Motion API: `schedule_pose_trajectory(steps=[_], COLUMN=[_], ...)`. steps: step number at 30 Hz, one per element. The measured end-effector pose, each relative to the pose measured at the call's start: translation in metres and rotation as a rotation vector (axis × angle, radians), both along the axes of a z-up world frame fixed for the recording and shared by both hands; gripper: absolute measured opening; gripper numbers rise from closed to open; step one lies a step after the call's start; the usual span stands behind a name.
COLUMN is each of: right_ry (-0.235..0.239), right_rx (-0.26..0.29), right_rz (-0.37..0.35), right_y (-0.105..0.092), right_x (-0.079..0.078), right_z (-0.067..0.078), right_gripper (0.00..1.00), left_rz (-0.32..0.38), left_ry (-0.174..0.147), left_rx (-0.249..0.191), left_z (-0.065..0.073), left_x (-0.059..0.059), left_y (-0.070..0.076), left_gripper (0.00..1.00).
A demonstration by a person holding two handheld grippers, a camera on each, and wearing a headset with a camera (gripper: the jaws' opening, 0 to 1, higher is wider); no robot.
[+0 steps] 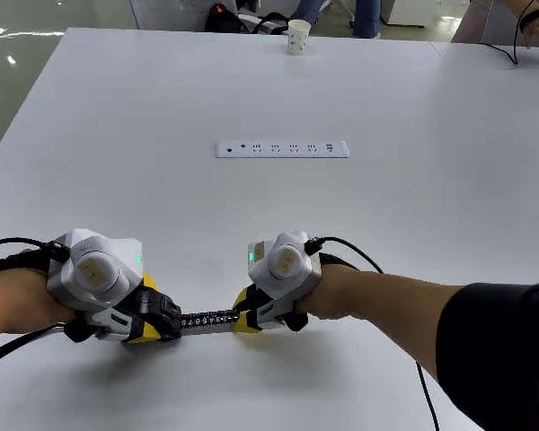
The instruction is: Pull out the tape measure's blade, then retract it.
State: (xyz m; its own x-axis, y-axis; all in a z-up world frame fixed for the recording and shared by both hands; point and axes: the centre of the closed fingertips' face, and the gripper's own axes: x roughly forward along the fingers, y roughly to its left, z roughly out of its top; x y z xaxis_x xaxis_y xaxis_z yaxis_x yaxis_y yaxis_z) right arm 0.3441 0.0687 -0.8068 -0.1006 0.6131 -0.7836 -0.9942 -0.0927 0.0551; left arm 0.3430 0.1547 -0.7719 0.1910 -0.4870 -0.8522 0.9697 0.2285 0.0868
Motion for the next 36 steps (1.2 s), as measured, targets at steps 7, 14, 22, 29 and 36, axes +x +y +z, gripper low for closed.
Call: schedule_pose_trajectory(steps=[7, 14, 22, 29, 36], right_ry=[0.003, 0.001, 0.0, -0.003, -0.002], right_rx=[-0.005, -0.013, -0.015, -0.019, -0.024], right_rz=[-0.01, -0.014, -0.016, -0.014, -0.021], right_y=[-0.004, -0.009, -0.013, -0.019, -0.024], right_x=[0.001, 0.0, 0.0, 0.001, 0.003], right_z=[0.0, 0.0, 0.0, 0.0, 0.0], right_gripper=[0.09, 0.1, 0.1, 0.09, 0.09], left_rz=[-0.006, -0.005, -0.005, -0.003, -0.001], left_ry=[-0.001, -0.003, -0.004, -0.003, -0.003], left_rx=[0.002, 0.004, 0.005, 0.005, 0.004], left_z=[0.0, 0.0, 0.0, 0.0, 0.0], left_x=[0.0, 0.0, 0.0, 0.0, 0.0], left_y=[0.0, 0.0, -0.001, -0.001, -0.001], left_gripper=[0.32, 0.32, 0.32, 0.32, 0.32])
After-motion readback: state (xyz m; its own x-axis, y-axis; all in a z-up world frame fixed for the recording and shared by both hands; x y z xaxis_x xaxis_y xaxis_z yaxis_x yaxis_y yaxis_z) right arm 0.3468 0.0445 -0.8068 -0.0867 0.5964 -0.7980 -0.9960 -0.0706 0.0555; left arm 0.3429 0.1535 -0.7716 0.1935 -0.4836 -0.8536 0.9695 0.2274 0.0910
